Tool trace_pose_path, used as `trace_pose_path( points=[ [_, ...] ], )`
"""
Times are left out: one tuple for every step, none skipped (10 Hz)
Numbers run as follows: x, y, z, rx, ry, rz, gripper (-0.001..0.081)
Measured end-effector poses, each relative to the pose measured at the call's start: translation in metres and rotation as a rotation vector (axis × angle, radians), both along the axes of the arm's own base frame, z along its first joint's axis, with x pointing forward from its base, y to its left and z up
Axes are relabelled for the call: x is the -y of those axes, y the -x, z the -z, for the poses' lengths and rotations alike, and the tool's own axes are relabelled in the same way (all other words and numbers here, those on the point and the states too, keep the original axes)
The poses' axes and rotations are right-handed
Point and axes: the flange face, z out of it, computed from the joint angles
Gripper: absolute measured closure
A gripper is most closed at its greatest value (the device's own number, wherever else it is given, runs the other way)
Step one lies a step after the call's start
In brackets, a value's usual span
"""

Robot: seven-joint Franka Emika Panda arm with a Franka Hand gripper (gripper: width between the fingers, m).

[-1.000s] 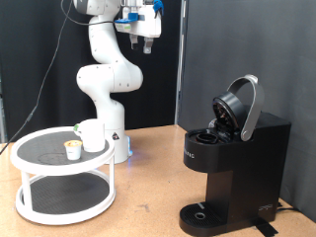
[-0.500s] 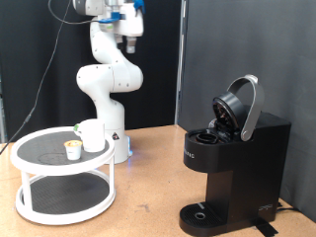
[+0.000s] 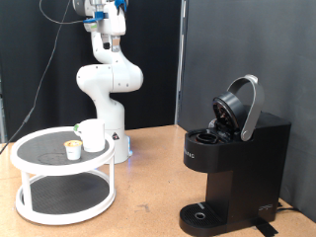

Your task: Make a cup of coffee with the keurig machine

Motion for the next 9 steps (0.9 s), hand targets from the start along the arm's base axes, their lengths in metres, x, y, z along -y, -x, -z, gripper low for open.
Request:
trace_pose_path(
  points=[
    [0.009,0.001,0.002,0.001,0.006,0.004,0.0072],
    [0.021,0.004,0.004,-0.005,0.007,0.002,0.0072],
    [0.036,0.006,0.008,-0.019,0.004,0.000,0.0072],
    [0.052,0.009,0.011,-0.035,0.003,0.006,0.0072],
    [0.068,0.011,0.013,-0.044,0.004,0.018,0.0072],
    [0.083,0.013,0.014,-0.049,0.003,0.021,0.0072],
    [0.098,0.016,0.015,-0.047,0.000,0.015,0.0072],
    [0.109,0.019,0.016,-0.043,-0.001,0.016,0.0072],
    [0.114,0.019,0.018,-0.043,0.000,0.017,0.0072]
  ],
)
